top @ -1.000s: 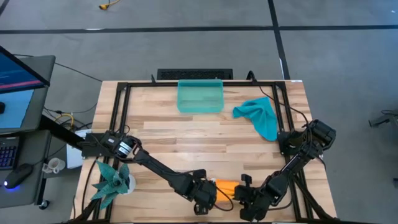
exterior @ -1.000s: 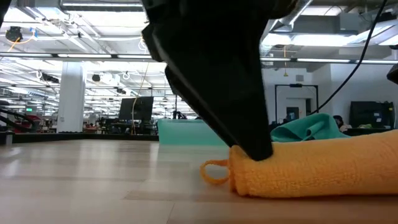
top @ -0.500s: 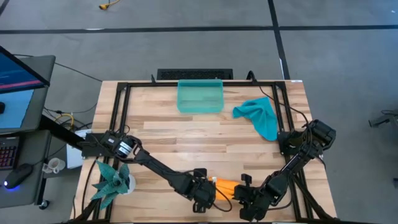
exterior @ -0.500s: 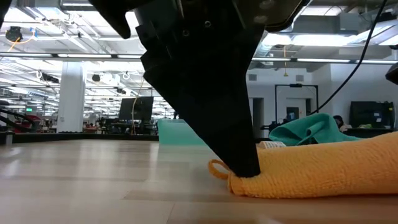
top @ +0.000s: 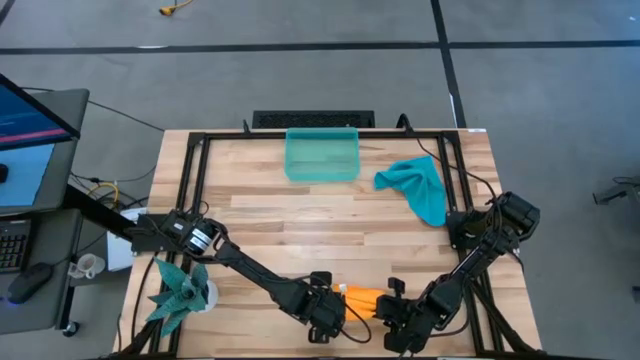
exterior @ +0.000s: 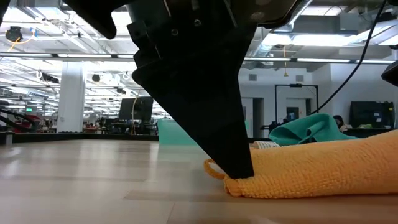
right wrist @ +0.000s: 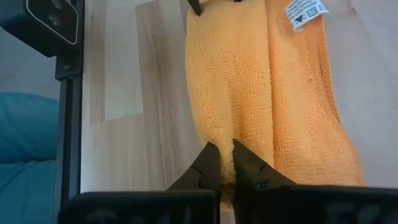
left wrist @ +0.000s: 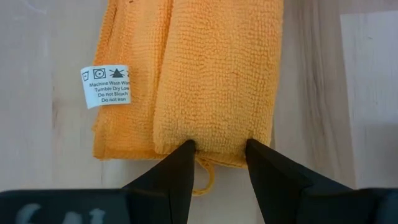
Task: Roll microfiber towels into tight, uniform cylinder then place into a basket
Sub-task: Roll the yellow microfiber cloth on the table
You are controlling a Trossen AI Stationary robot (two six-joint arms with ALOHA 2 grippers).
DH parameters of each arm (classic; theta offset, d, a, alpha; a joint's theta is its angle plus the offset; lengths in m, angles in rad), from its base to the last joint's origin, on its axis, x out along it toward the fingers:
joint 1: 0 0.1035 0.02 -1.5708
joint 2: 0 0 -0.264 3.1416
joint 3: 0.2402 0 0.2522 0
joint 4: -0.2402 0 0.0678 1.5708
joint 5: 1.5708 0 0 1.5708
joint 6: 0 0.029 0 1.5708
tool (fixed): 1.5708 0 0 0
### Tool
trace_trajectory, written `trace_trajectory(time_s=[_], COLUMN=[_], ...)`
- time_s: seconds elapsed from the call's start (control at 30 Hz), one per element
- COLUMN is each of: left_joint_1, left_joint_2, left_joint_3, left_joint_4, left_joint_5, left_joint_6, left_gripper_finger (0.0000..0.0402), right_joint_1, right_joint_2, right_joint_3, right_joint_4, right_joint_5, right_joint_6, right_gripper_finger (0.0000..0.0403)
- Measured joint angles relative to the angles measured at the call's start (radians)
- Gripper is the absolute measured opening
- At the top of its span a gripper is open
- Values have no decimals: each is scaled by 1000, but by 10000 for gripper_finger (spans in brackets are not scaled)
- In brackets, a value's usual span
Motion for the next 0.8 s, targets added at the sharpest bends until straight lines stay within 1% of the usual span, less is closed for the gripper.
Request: trace_trajectory(time_s=[0.2, 0.33, 0.47, 0.67, 0.8], left_joint_1=[0, 0, 0, 0, 0], left_joint_2=[0, 0, -12, -46, -73], left_joint_3=[1, 1, 2, 2, 2], left_joint_4=[-1, -2, -5, -5, 13], left_joint_5=[-41, -49, -68, -137, -218], left_joint_6=[17, 30, 29, 51, 85], left_gripper_finger=[138, 138, 138, 138, 138], right_joint_1=[-2, -5, -5, -5, -5], right_joint_2=[0, 0, 0, 0, 0], right_joint_3=[0, 0, 0, 0, 0], right_joint_4=[0, 0, 0, 2, 3], right_joint_5=[0, 0, 0, 0, -2], right_joint_6=[0, 0, 0, 0, 0], right_gripper_finger=[23, 29, 23, 28, 24])
